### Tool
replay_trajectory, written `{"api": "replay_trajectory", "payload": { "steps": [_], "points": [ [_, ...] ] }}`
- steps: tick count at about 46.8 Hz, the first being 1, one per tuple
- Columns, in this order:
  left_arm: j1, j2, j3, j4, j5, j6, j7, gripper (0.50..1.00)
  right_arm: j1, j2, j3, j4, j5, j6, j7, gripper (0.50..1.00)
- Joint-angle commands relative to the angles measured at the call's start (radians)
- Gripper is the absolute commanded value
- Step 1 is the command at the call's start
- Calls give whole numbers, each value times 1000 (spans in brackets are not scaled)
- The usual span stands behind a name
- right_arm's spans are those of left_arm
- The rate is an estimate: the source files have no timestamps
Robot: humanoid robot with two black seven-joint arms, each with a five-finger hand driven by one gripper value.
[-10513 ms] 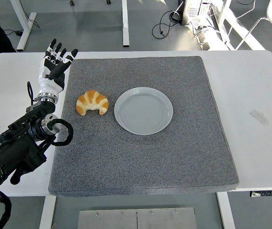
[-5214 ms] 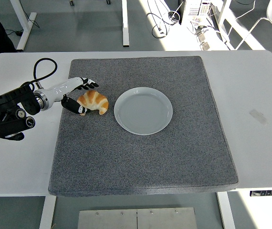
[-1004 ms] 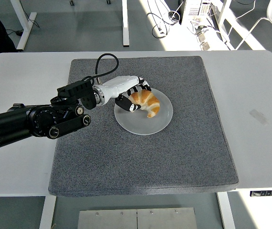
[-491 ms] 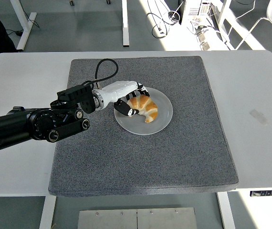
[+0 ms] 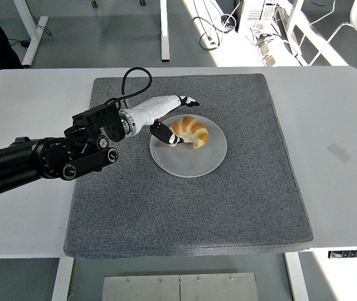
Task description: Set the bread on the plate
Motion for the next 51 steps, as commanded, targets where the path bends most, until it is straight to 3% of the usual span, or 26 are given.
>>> {"api": "replay_trajectory", "payload": {
  "steps": [1, 19, 28, 34, 45, 51],
  "points": [
    [0, 0, 0, -3, 0, -1, -2, 928, 0, 0, 0, 0, 0, 0, 0, 1000],
    [1, 12, -112, -4, -115, -6, -26, 928, 0, 0, 0, 0, 0, 0, 0, 1000],
    [9, 29, -175, -4, -245, -1, -100, 927, 0, 0, 0, 0, 0, 0, 0, 1000],
    [17, 60, -216, -3, -403, 6, -182, 927, 0, 0, 0, 0, 0, 0, 0, 1000],
    [44, 68, -245, 2, -589, 125, -273, 925, 0, 0, 0, 0, 0, 0, 0, 1000],
    [86, 68, -310, 8, -676, 134, -316, 922, 0, 0, 0, 0, 0, 0, 0, 1000]
  ]
}}
